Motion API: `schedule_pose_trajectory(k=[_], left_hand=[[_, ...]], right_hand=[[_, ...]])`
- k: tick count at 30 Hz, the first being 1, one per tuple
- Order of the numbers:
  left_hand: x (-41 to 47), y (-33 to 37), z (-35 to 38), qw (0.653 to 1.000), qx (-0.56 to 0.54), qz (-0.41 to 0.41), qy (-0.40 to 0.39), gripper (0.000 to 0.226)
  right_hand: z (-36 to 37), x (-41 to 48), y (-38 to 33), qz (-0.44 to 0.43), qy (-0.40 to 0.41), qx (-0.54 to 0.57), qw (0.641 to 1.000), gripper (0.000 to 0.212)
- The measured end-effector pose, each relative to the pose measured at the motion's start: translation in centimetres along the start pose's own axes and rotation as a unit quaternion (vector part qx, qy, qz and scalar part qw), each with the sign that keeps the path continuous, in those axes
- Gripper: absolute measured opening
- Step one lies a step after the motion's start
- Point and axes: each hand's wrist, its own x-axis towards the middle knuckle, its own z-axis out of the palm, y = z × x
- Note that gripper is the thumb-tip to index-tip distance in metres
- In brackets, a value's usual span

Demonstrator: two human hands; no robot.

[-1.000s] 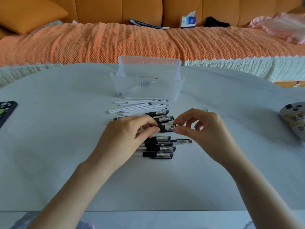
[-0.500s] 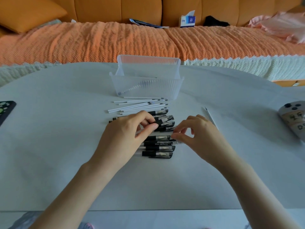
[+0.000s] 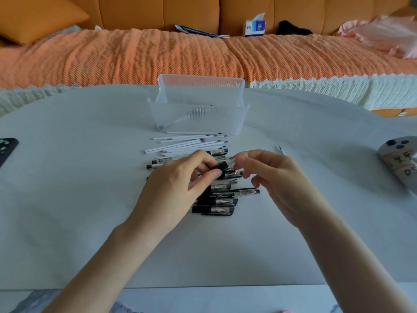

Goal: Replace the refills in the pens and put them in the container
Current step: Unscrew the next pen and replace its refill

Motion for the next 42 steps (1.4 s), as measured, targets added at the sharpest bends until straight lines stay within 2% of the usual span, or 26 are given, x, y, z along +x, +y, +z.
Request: schedule_pose_trajectory(k=[4,7,12,15,18,24,27,30,34,37,42], left_hand=[[-0.1,0.1,-0.1,1.000,0.009,-0.005,-0.001,0.022],[-0.1,0.1,-0.1,1.000,0.020,0.002,-0.009,0.020],[-0.4,-0.1,0.1,0.997,0.065,0.026,-0.022,0.017],[-0.3,-0.1,0.1,0.997,0.066,0.029,-0.017,0.024],[-0.2,-0.1,0.1,0.998,0.057,0.027,-0.015,0.029],[-0.1,-0.2,0.0,0.999,0.045,0.026,-0.017,0.029],[-0.1,-0.2,-0.2,0.998,0.048,0.029,-0.011,0.028],[-0.1,-0.3,-0.5,0.998,0.052,0.032,-0.010,0.027],[0.0,-0.3,-0.7,0.998,0.052,0.025,-0.005,0.028],[0.0,-0.4,-0.8,0.998,0.055,0.021,-0.008,0.025],[0.0,-0.5,-1.0,0.998,0.062,0.013,-0.003,0.020]], right_hand=[[-0.9,0.4,-1.1,-0.007,0.072,0.114,0.991,0.010],[-2.7,0.6,-1.8,-0.023,0.151,0.136,0.979,0.013],[-5.8,1.5,-1.5,-0.057,0.251,0.028,0.966,0.012],[-6.9,2.1,-0.8,-0.060,0.268,-0.148,0.950,0.012],[-6.6,2.5,0.1,-0.050,0.259,-0.314,0.912,0.010],[-5.2,3.6,1.3,-0.010,0.253,-0.441,0.861,0.019],[-4.9,3.6,1.1,-0.022,0.263,-0.484,0.834,0.021],[-4.4,3.8,0.9,-0.096,0.242,-0.474,0.841,0.013],[-2.2,5.4,1.0,-0.164,0.123,-0.462,0.863,0.011],[-0.5,7.1,1.0,-0.192,0.060,-0.494,0.846,0.012],[0.3,9.0,0.6,-0.204,0.035,-0.514,0.832,0.012]])
